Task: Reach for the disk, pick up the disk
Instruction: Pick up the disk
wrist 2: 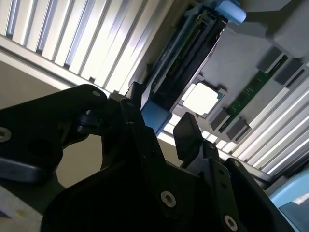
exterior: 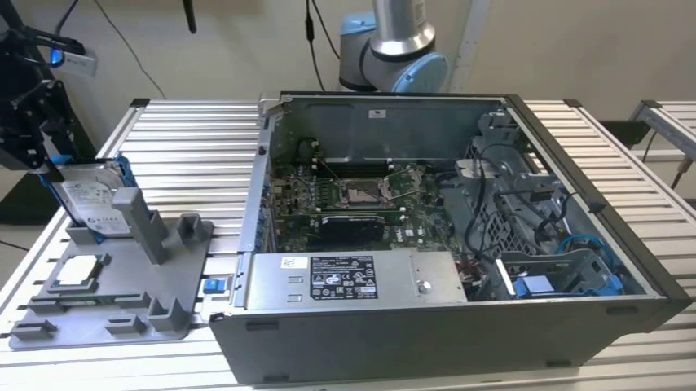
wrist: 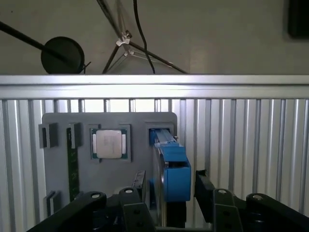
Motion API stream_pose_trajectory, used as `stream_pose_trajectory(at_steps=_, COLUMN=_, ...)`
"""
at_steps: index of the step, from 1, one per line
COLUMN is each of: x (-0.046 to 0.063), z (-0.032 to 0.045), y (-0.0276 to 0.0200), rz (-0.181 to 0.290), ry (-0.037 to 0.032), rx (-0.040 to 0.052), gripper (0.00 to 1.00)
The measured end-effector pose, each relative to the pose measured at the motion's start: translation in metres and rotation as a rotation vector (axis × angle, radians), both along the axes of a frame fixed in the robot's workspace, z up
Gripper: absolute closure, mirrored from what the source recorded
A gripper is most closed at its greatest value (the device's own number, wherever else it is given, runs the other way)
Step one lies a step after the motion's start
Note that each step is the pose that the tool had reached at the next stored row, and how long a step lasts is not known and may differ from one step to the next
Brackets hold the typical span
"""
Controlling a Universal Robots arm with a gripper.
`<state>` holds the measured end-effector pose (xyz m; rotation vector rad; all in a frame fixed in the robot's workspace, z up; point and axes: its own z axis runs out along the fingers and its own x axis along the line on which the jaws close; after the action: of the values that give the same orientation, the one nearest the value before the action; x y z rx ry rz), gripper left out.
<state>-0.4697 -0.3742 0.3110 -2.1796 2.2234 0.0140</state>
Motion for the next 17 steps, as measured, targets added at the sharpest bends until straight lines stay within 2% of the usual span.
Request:
stream_pose_trajectory(at_steps=11, x=0.0, z=-0.02, y=0.0005, rz=0.004, ry=-0.0001, rx=0.0002, gripper=0.0)
stream_pose_trajectory(at_steps=17, x=0.0, z=-0.031, y=0.0012, rz=0.004, ry=-0.0002, rx=0.0038, gripper=0.0)
